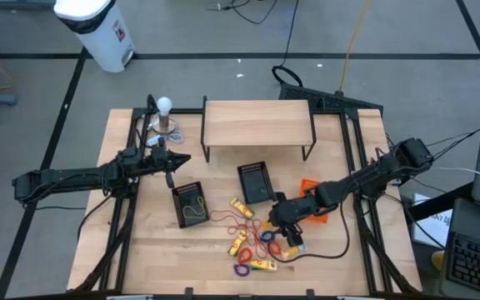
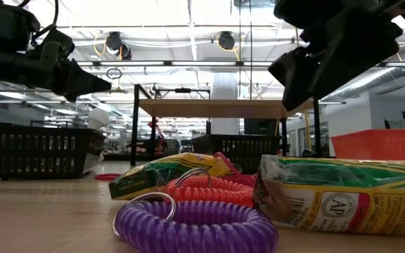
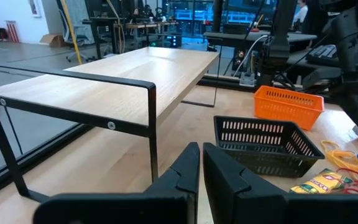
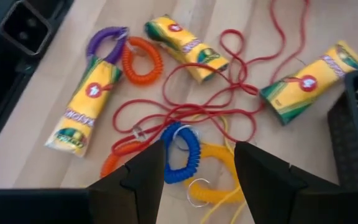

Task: Pick & Place Office Desk Supplies
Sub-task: Put the orange spring rubberband into the right black bin

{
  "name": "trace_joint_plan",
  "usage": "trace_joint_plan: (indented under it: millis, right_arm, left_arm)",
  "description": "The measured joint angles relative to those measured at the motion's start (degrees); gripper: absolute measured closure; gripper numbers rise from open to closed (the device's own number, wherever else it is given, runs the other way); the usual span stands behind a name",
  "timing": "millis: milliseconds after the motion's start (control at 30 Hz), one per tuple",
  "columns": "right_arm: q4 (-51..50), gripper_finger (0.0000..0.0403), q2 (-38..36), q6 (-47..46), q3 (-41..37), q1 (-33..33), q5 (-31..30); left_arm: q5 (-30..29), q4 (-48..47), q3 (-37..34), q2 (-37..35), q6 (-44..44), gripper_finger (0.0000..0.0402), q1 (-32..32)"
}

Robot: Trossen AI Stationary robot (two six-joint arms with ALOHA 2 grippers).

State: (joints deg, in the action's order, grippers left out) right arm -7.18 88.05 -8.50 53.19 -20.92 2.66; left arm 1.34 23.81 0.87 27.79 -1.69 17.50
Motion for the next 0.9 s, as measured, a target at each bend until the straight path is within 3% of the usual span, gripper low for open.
trace_joint_plan:
  millis: [100, 367, 633, 900]
  right_arm:
    - [0.14, 0.0223, 0.05, -1.9, -0.07, -0.82, -2.87]
    - [6.36, 0.0254, 4.47, -9.14, -0.24, -4.54, -1.43]
    - [5.75, 0.0283, 6.09, -21.88, -0.37, -8.47, -2.49]
    - [4.51, 0.0276, 8.79, -31.99, -0.33, -9.21, -2.56]
  left_arm:
    - [0.0, 0.0, 0.01, 0.0, 0.0, 0.0378, 0.0]
    - [0.01, 0.02, 0.01, 0.0, -0.11, 0.0378, -0.02]
    - [0.02, 0.0, 0.01, 0.0, -0.24, 0.0378, -0.02]
    - [0.04, 0.0, 0.01, 0.0, -1.42, 0.0378, -0.02]
